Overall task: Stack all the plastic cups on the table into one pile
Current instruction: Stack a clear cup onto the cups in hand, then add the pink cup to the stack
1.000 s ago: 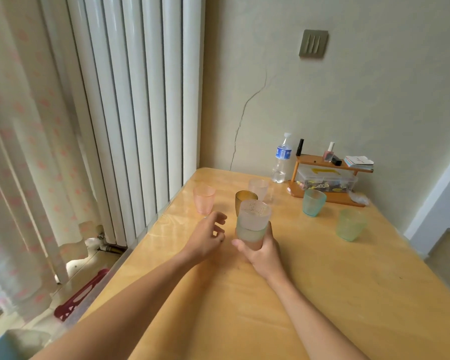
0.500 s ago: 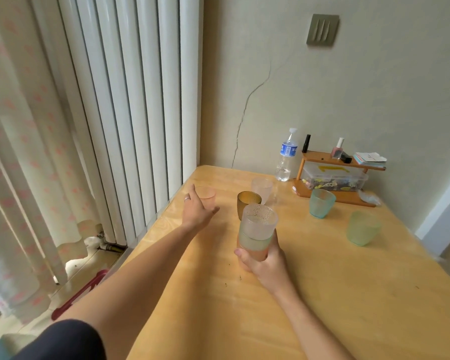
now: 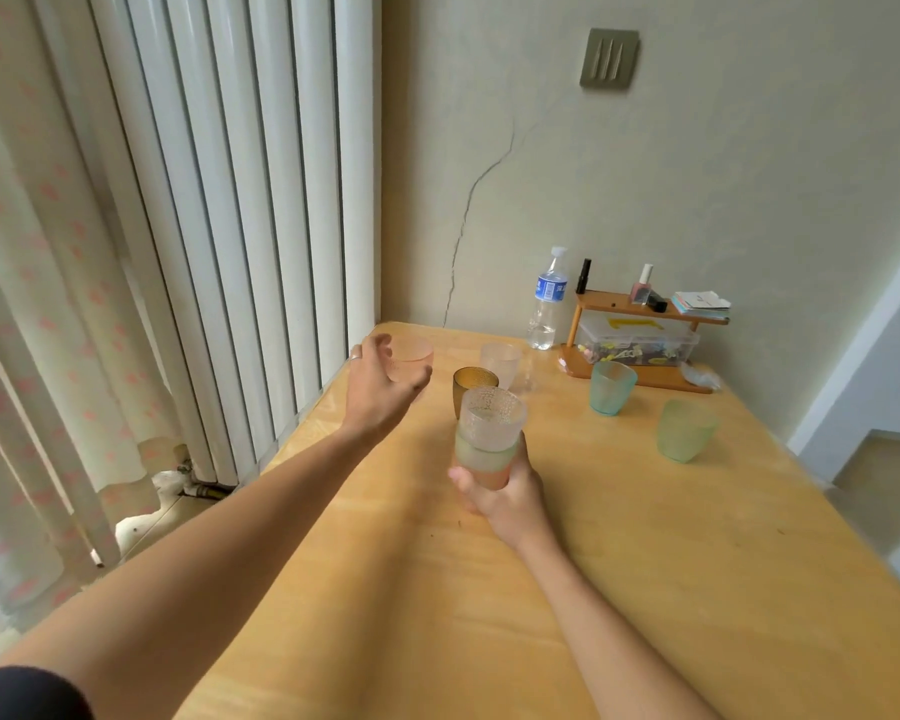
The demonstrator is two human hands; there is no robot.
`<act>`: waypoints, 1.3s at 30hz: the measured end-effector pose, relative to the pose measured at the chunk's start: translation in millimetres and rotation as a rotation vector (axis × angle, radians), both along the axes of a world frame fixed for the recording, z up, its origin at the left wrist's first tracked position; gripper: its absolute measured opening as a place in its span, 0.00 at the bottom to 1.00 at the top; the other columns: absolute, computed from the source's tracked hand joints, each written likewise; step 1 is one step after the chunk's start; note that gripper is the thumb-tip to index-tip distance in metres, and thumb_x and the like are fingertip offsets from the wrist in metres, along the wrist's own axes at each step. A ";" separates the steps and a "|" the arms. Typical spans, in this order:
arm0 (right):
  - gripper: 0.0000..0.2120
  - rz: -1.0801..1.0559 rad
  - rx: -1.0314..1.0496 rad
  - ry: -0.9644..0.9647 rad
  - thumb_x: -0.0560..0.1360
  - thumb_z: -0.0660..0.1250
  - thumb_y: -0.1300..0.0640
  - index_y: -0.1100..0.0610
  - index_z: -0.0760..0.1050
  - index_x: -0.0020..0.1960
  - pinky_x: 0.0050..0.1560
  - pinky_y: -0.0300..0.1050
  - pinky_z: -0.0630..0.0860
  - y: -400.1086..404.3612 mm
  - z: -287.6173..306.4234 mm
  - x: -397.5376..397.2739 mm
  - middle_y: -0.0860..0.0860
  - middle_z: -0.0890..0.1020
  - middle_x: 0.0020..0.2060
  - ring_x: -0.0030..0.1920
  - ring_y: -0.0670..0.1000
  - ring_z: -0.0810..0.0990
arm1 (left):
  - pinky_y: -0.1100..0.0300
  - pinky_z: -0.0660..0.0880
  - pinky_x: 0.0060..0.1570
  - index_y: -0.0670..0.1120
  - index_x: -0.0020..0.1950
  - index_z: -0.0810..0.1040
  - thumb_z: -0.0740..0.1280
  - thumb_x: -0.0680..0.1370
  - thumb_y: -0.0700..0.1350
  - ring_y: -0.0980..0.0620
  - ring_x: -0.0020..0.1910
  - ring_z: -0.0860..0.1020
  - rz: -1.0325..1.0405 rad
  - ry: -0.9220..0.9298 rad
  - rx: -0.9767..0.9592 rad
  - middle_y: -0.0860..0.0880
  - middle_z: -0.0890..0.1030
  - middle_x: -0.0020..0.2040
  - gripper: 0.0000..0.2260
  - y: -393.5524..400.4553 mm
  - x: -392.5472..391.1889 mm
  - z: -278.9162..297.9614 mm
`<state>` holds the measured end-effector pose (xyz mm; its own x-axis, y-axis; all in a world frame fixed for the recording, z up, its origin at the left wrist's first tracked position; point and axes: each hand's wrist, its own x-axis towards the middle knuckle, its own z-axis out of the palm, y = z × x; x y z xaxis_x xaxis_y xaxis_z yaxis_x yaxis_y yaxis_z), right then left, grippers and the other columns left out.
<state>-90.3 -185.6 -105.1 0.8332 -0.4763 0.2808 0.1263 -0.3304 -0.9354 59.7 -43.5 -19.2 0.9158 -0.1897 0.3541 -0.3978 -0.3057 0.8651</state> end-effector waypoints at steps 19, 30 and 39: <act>0.31 -0.039 -0.097 0.035 0.70 0.80 0.48 0.43 0.68 0.67 0.52 0.41 0.72 11.9 62.7 -6.8 0.35 0.78 0.53 0.56 0.48 0.77 | 0.53 0.75 0.65 0.47 0.73 0.74 0.74 0.70 0.58 0.48 0.64 0.77 -0.249 -0.155 -0.039 0.47 0.79 0.63 0.33 -9.3 -73.3 63.6; 0.34 0.007 -0.023 0.065 0.68 0.78 0.43 0.43 0.64 0.68 0.59 0.49 0.78 8.7 56.6 -5.4 0.41 0.80 0.60 0.61 0.46 0.79 | 0.58 0.73 0.62 0.44 0.74 0.72 0.79 0.72 0.53 0.46 0.66 0.77 -0.446 -0.066 0.149 0.45 0.79 0.66 0.34 -14.2 -76.4 45.1; 0.33 0.007 -0.019 0.064 0.67 0.81 0.49 0.44 0.66 0.66 0.53 0.42 0.80 10.3 56.5 -6.4 0.39 0.82 0.56 0.57 0.41 0.82 | 0.53 0.78 0.65 0.50 0.72 0.67 0.76 0.70 0.63 0.47 0.64 0.81 -0.528 0.080 0.093 0.49 0.79 0.67 0.37 -7.2 -79.7 16.7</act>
